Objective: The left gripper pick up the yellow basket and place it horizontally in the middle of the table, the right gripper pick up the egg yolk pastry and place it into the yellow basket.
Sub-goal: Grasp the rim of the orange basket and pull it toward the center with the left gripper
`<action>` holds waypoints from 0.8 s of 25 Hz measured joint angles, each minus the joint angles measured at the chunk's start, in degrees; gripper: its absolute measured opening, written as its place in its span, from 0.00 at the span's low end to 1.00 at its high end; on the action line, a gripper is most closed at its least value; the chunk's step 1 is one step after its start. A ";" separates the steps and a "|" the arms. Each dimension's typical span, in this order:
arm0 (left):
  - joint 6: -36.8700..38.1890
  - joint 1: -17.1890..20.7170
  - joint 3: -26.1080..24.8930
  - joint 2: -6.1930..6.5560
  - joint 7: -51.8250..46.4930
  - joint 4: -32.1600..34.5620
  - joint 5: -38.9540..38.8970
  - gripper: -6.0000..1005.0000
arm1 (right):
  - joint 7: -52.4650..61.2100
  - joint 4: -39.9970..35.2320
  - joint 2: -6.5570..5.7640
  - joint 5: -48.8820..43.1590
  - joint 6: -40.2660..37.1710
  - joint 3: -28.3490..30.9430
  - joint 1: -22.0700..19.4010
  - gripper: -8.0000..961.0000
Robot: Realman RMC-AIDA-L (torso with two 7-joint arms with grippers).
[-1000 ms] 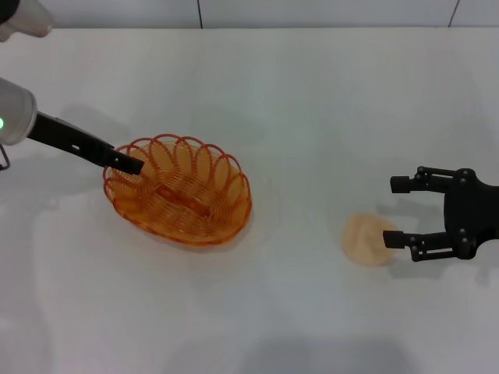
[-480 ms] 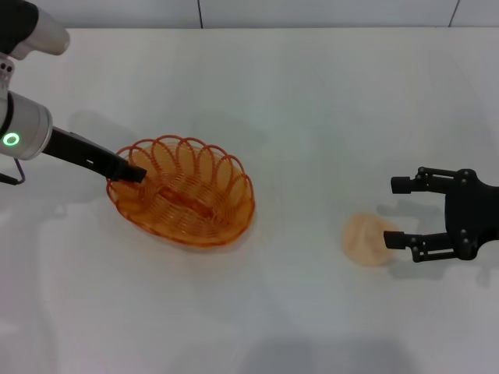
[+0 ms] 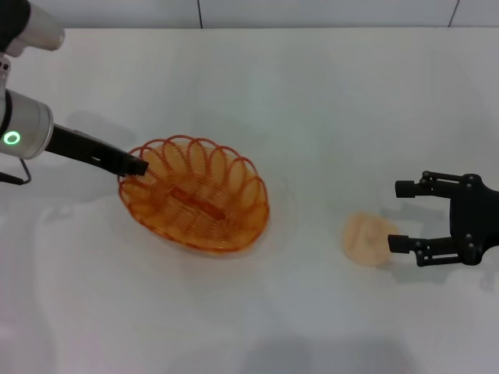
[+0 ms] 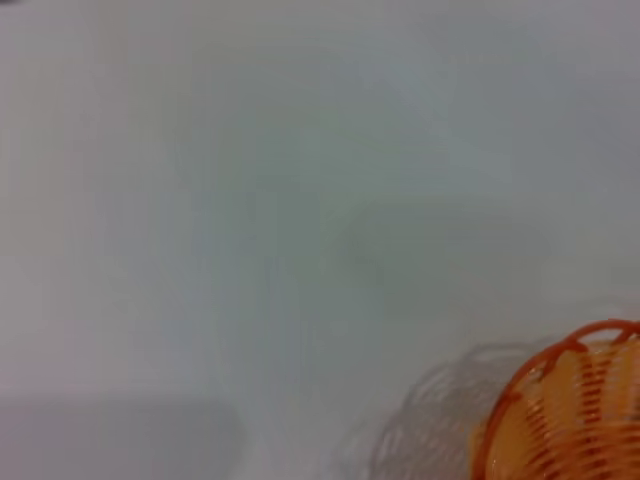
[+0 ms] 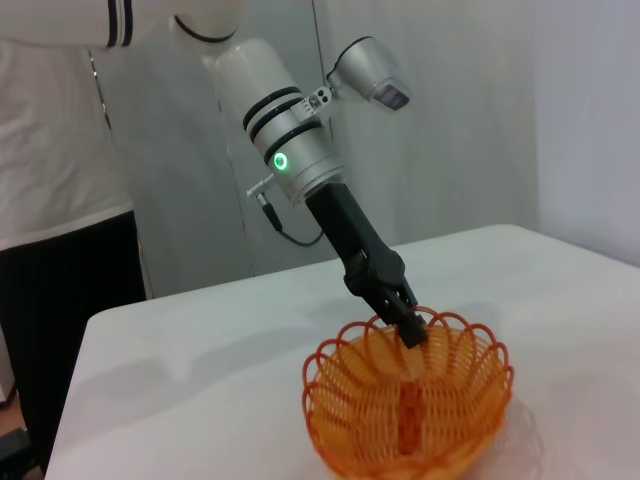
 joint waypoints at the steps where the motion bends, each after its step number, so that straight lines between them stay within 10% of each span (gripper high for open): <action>1: 0.61 0.20 -0.30 0.13 -0.02 0.15 -1.11 0.10 | -0.07 -0.01 -0.02 0.24 -0.16 0.00 -0.09 0.89; 8: 7.78 2.07 -9.55 0.59 -4.50 3.81 -6.75 0.10 | -0.41 -1.46 -0.22 1.43 0.08 0.16 -1.16 0.89; 20: 8.28 2.19 -8.28 -2.25 -25.10 4.69 -6.53 0.08 | -0.50 -2.88 -0.97 1.55 1.47 3.16 -1.63 0.89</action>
